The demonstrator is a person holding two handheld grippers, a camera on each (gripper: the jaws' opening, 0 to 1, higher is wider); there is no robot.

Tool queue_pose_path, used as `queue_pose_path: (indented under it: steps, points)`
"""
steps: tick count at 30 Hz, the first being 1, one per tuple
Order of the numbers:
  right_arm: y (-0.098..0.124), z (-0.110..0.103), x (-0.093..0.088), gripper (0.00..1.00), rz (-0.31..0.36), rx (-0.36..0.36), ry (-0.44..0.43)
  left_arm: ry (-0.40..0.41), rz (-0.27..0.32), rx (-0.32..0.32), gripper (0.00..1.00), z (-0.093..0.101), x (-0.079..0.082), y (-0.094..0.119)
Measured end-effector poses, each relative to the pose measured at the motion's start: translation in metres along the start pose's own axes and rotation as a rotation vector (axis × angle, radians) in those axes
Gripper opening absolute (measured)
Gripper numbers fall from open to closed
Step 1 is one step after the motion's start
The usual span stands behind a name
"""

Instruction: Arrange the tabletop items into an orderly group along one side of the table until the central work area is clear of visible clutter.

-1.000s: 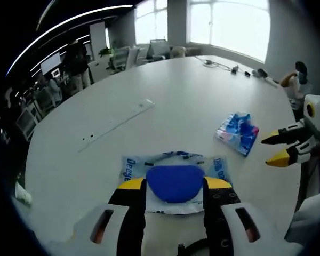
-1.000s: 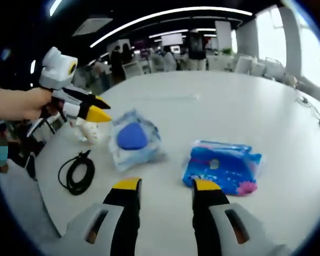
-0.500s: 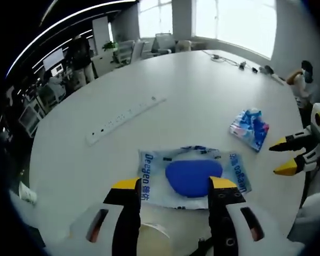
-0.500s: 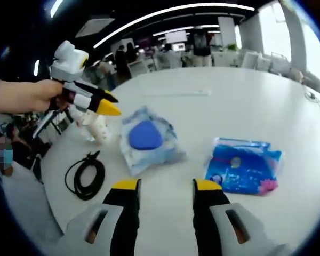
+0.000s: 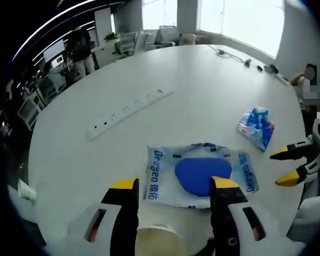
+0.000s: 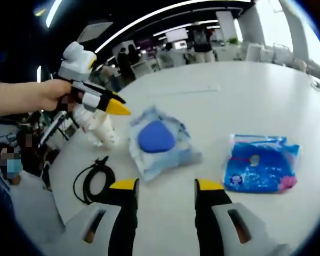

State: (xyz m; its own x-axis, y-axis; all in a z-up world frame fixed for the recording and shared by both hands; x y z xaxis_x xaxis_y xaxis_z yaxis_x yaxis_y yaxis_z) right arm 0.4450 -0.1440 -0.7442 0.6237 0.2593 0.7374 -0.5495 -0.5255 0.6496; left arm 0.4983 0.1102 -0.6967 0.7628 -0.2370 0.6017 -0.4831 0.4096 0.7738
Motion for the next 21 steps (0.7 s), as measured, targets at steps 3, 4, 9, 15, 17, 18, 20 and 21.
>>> queue_pose_path:
  steps: [3, 4, 9, 15, 17, 18, 20, 21]
  points:
    - [-0.001, 0.000, 0.000, 0.39, 0.000, 0.000, -0.011, 0.018, -0.008, -0.002, 0.50, -0.003, 0.002, -0.002]
    - [-0.002, 0.000, 0.000, 0.39, 0.000, 0.001, -0.016, 0.016, -0.015, -0.002, 0.49, -0.004, 0.001, -0.004]
    - [-0.004, -0.001, -0.002, 0.39, -0.009, 0.002, -0.039, 0.021, -0.039, 0.004, 0.48, -0.006, -0.001, -0.009]
    - [-0.008, -0.005, -0.004, 0.39, -0.020, 0.013, -0.056, 0.017, -0.051, 0.001, 0.47, -0.006, 0.001, -0.014]
    - [-0.009, -0.006, -0.004, 0.39, -0.022, 0.018, -0.061, 0.008, -0.066, 0.004, 0.47, -0.008, 0.001, -0.017]
    - [-0.010, -0.007, -0.004, 0.39, -0.023, 0.019, -0.064, 0.009, -0.065, 0.004, 0.47, -0.009, 0.002, -0.018]
    - [-0.011, -0.008, -0.003, 0.38, -0.022, 0.022, -0.071, 0.019, -0.063, 0.004, 0.46, -0.012, 0.001, -0.020]
    - [-0.012, -0.008, -0.003, 0.38, -0.023, 0.024, -0.075, 0.022, -0.068, 0.004, 0.46, -0.013, 0.001, -0.021]
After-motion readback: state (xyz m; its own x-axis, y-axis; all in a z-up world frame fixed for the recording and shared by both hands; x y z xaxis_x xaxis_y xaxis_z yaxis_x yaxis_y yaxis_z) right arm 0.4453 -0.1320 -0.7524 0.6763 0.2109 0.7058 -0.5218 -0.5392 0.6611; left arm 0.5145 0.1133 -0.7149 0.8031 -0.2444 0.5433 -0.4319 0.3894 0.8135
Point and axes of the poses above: the point that each gripper's makers call its tool centre point, and the gripper's own axes: y roughly backward along the fingers, z roughly to its right, x roughly out of its top, the point moved 8 cm from there along y, roughly backward along the fingers, and after that the axes turned 13 degrees about -x, right-handed, at the moved point
